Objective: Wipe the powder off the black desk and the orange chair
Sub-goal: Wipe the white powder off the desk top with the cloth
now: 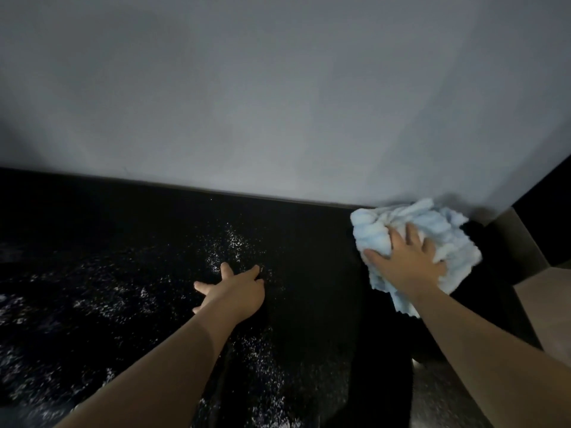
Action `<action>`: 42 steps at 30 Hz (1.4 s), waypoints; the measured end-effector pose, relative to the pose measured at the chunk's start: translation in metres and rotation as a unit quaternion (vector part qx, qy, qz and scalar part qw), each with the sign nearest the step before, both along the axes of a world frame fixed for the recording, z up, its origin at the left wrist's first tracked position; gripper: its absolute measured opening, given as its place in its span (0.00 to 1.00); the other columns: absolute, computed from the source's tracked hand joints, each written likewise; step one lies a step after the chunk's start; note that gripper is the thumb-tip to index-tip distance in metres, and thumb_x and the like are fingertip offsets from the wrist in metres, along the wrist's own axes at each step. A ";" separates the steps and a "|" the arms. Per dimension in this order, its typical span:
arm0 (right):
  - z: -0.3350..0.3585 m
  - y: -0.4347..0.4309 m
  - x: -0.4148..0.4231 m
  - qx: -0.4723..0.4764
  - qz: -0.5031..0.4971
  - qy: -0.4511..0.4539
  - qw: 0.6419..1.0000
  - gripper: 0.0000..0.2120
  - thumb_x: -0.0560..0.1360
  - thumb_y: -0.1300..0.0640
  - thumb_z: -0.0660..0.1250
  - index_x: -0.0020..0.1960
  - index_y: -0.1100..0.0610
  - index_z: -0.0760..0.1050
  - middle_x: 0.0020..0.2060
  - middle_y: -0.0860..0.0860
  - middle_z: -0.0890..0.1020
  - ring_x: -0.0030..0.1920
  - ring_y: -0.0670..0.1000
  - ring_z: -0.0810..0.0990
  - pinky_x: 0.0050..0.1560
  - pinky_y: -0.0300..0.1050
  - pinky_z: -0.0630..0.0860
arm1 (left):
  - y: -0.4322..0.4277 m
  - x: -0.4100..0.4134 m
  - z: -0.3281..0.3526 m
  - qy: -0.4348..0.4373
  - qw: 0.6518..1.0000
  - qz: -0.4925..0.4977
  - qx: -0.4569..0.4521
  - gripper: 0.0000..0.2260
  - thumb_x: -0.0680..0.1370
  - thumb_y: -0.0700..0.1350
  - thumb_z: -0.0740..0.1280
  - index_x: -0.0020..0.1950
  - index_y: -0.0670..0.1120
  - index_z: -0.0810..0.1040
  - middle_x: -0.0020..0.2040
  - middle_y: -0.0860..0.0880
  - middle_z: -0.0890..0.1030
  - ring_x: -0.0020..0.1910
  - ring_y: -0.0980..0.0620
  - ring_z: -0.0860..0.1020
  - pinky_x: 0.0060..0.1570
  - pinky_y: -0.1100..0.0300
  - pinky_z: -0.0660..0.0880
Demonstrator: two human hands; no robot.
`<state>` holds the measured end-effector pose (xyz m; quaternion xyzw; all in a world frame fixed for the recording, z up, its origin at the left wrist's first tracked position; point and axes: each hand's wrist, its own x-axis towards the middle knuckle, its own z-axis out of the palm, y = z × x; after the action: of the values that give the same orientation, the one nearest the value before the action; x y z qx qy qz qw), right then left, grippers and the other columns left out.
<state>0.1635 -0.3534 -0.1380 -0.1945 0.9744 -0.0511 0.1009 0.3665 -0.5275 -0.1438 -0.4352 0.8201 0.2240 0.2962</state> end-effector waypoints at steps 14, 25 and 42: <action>-0.008 0.025 0.106 -0.207 0.263 0.017 0.942 0.19 0.67 0.43 0.61 0.54 0.48 0.77 0.51 0.45 0.80 0.53 0.50 0.77 0.53 0.46 0.71 | 0.008 0.040 0.009 0.041 0.995 -0.051 -0.080 0.21 0.83 0.52 0.47 0.76 0.56 0.54 0.78 0.50 0.49 0.75 0.35 0.51 0.68 0.41 0.63; -0.017 0.014 0.157 -0.105 0.303 0.078 0.944 0.25 0.63 0.47 0.69 0.59 0.41 0.74 0.61 0.44 0.75 0.60 0.57 0.74 0.49 0.55 0.73 | 0.015 0.082 -0.002 0.102 0.981 -0.118 -0.115 0.22 0.84 0.48 0.48 0.78 0.48 0.50 0.78 0.52 0.49 0.77 0.46 0.47 0.74 0.56 0.52; -0.002 -0.024 0.145 -0.160 0.262 -0.029 0.951 0.24 0.75 0.49 0.63 0.70 0.48 0.65 0.64 0.48 0.73 0.63 0.52 0.71 0.60 0.47 0.71 | -0.026 0.102 0.003 0.135 0.968 -0.155 -0.148 0.24 0.83 0.53 0.49 0.77 0.52 0.48 0.78 0.57 0.49 0.77 0.53 0.41 0.73 0.45 0.48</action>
<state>0.3083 -0.3775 -0.1404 -0.4546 0.8651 -0.1834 0.1066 0.4681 -0.5533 -0.1411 -0.3080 0.9338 0.1085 0.1465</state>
